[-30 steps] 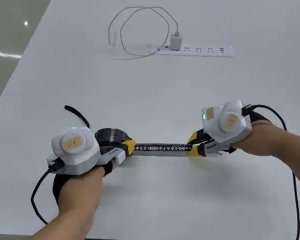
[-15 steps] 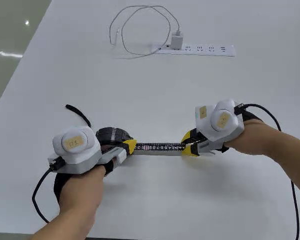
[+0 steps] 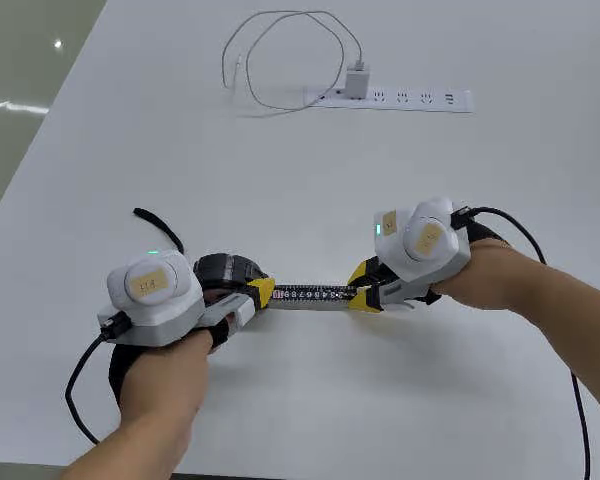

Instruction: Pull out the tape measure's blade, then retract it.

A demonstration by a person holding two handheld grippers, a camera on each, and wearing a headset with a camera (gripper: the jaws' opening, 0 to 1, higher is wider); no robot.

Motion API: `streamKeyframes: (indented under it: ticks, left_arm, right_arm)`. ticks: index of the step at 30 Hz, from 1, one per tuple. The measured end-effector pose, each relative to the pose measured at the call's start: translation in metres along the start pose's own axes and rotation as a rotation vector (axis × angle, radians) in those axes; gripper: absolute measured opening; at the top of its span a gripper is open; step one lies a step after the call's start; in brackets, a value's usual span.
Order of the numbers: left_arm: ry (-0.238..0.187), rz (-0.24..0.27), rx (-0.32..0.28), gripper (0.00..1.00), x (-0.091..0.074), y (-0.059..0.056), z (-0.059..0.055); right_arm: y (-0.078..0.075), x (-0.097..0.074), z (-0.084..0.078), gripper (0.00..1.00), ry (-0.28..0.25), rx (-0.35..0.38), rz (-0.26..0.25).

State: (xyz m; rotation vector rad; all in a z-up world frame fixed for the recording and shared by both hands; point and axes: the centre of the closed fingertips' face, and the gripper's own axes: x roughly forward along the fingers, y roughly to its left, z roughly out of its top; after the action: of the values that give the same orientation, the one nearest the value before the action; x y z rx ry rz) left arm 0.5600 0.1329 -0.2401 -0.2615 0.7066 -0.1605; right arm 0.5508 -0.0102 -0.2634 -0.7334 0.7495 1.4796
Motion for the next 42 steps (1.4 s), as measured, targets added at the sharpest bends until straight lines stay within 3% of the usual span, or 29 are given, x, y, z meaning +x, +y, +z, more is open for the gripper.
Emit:
streamKeyframes:
  ticks: [42]
  left_arm:
    - [-0.004, -0.006, -0.016, 0.59, 0.002, 0.001, 0.000]
  right_arm:
    - [0.000, 0.032, 0.045, 0.09, -0.074, -0.006, 0.016]
